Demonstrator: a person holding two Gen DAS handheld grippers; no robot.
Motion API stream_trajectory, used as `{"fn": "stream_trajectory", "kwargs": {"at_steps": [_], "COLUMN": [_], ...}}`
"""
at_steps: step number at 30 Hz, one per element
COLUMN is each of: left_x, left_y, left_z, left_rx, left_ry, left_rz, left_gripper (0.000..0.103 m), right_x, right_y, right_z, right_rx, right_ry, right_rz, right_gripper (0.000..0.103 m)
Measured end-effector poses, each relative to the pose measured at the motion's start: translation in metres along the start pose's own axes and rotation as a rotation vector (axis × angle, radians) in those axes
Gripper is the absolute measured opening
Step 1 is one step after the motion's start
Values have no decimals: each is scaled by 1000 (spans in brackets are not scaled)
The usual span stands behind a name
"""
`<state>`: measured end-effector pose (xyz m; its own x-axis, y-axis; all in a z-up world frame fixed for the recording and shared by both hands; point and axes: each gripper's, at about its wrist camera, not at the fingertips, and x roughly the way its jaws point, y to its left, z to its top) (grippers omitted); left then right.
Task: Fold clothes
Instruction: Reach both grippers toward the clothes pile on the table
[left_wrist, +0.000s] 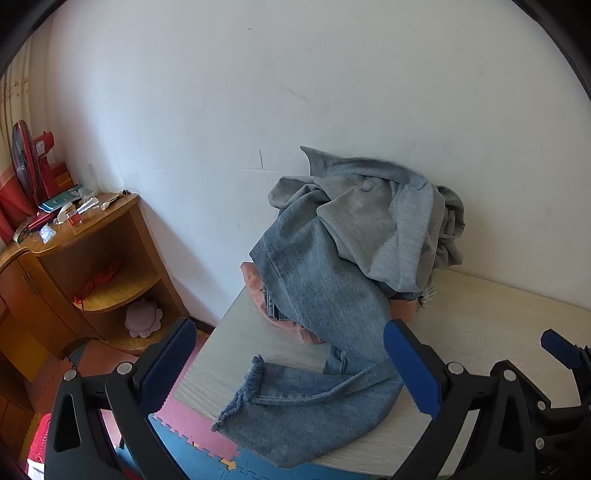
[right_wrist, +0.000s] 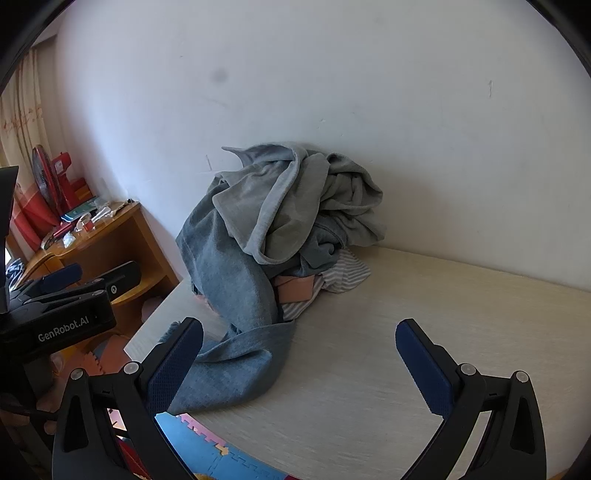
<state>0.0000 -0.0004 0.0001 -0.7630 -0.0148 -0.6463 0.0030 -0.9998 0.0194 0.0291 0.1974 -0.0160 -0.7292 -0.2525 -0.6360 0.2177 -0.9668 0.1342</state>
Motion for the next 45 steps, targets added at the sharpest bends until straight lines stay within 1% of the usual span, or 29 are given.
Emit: {"fn": "stream_trajectory", "kwargs": {"at_steps": [5,11,27,34,39,45], "left_x": [0,-3,1,9,17,33], "left_y": [1,3,5,9,11,6], "left_z": [0,-9,-8,-7,-3,14], "left_rx": [-4,-29,-17,-9,-21,-19], "left_ry": [-6,30,54,71,79,78], "left_rz": [-4,-31,-26,-20,-9,20], "left_gripper": [102,102,102,102,102,102], "right_x": [-2,-3,-5,2,11,31], "right_y": [-1,-1,5,6,6,-3], "right_z": [1,1,-3,-3,4,33], "right_rx": [0,1,23,41,19,-39], "right_ry": [-5,-10,-11,6,16,18], "right_rz": [-3,-5,-6,-2,5,30], "right_gripper": [103,103,103,103,103,103]}}
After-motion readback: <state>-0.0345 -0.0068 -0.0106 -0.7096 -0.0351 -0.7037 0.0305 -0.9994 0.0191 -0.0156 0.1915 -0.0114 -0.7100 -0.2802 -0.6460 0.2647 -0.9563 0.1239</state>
